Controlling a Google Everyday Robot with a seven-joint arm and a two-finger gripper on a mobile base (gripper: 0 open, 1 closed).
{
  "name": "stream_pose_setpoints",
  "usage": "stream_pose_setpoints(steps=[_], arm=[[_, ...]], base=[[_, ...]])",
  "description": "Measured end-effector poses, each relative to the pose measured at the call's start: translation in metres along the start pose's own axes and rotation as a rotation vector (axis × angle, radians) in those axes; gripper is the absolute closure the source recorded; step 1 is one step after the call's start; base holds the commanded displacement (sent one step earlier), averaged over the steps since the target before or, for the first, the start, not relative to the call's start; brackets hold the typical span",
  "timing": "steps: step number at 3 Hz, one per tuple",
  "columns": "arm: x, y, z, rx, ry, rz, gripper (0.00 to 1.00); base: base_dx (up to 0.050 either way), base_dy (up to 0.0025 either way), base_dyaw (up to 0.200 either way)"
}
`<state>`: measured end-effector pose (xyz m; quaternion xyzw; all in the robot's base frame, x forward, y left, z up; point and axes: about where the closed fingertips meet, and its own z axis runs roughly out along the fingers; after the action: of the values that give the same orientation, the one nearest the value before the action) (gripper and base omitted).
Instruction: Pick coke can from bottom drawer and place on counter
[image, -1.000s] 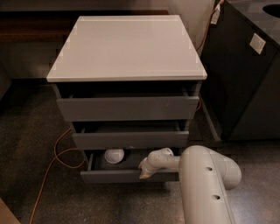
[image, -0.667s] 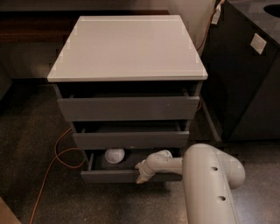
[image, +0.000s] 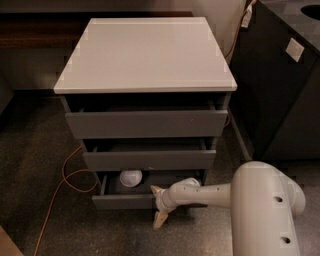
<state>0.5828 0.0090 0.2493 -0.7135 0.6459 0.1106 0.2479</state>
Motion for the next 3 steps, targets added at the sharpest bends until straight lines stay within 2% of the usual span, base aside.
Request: stream_pose_setpoints(steps=[1,2,3], arm=[[-0.005,-0.001,-0.009,-0.003,-0.023,0.024,0.23],[0.0,-0.012,-0.013,0.007,-0.028,0.041,0.45],[0.018,-0.034,-0.012,0.018,0.002,0.064,0.77]], base=[[0.0,0.0,0.0],[0.0,0.0,0.0],[0.0,0.0,0.0]])
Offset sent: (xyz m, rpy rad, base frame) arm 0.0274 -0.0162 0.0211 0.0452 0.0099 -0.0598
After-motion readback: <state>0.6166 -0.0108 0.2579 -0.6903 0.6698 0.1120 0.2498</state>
